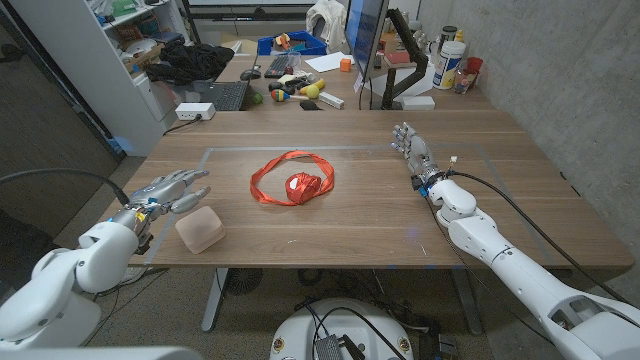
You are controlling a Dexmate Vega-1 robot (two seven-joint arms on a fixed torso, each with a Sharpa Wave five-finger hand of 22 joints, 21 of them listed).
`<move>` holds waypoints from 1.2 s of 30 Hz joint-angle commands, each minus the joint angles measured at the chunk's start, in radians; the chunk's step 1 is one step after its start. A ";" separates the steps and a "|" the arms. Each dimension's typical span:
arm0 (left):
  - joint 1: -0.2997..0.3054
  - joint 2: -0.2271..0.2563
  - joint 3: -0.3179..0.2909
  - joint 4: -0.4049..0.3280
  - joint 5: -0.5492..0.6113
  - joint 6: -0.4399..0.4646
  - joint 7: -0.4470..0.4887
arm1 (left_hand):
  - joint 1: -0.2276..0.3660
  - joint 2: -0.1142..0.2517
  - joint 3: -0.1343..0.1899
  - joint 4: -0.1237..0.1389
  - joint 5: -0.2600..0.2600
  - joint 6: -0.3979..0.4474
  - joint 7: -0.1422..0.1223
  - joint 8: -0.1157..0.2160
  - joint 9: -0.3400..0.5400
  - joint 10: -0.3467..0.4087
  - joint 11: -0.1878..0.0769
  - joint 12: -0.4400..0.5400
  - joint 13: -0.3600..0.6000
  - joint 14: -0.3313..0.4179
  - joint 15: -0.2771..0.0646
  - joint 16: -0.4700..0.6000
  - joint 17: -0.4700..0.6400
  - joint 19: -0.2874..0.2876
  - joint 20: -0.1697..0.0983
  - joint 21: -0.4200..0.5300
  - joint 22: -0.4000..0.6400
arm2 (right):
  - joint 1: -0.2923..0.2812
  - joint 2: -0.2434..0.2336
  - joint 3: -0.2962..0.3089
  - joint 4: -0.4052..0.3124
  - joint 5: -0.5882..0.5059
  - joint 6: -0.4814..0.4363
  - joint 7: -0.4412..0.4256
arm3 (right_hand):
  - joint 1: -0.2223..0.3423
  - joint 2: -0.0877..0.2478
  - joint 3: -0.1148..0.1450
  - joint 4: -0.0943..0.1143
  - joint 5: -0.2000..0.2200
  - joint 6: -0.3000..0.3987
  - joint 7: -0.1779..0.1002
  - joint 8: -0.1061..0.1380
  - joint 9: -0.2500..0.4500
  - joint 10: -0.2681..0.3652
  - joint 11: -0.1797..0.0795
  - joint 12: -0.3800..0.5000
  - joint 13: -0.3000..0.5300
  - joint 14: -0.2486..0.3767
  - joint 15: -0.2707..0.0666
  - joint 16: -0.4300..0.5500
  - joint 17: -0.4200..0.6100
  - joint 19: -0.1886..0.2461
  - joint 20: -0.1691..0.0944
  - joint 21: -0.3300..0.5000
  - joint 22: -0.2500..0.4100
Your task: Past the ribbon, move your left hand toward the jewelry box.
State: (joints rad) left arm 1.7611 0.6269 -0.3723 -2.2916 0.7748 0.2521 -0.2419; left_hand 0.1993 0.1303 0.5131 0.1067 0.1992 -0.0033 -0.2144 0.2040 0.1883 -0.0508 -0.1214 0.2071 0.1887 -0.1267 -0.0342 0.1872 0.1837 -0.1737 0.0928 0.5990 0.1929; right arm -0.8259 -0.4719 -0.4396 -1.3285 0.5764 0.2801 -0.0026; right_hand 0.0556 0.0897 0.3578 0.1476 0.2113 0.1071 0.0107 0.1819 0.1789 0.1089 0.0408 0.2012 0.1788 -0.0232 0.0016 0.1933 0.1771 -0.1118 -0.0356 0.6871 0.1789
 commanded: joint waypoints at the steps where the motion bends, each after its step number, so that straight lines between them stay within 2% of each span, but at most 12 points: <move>1: 0.008 0.011 -0.005 0.010 -0.014 0.000 -0.014 | 0.000 -0.003 0.000 0.006 -0.001 0.005 -0.007 -0.001 0.003 -0.002 0.007 -0.003 0.001 -0.010 -0.008 0.004 0.004 -0.096 0.006 -0.002 0.003 | 0.002 0.009 -0.008 0.001 -0.007 0.001 -0.005 | -0.008 0.057 0.005 0.007 0.005 0.008 0.003 0.006 0.003 0.006 -0.005 0.005 0.004 -0.003 0.001 -0.004 0.002 0.008 -0.039 -0.003 0.005; 36: 0.033 0.025 -0.006 0.024 -0.035 0.018 -0.031 | 0.000 -0.003 0.004 0.011 -0.001 0.010 -0.006 -0.001 0.004 0.001 0.008 -0.002 0.002 -0.010 -0.008 0.005 0.004 -0.093 0.015 -0.003 0.003 | -0.003 0.007 -0.012 -0.011 -0.021 -0.003 -0.022 | -0.007 0.056 0.007 0.007 0.006 0.009 0.003 0.006 0.003 0.006 -0.004 0.005 0.004 -0.001 0.000 -0.005 0.001 0.011 -0.039 -0.009 0.005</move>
State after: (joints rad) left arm 1.7891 0.6468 -0.3746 -2.2735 0.7462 0.2644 -0.2675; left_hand 0.1993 0.1304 0.5116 0.1133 0.1992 0.0020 -0.2199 0.2040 0.1883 -0.0487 -0.1194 0.2071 0.1885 -0.1266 -0.0342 0.1872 0.1837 -0.1697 0.0998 0.5952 0.1928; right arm -0.8256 -0.4646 -0.4505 -1.3369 0.5599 0.2781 -0.0176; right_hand 0.0557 0.0898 0.3619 0.1518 0.2112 0.1071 0.0108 0.1819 0.1789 0.1089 0.0408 0.2012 0.1788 -0.0232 0.0016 0.1933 0.1772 -0.1006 -0.0360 0.6803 0.1789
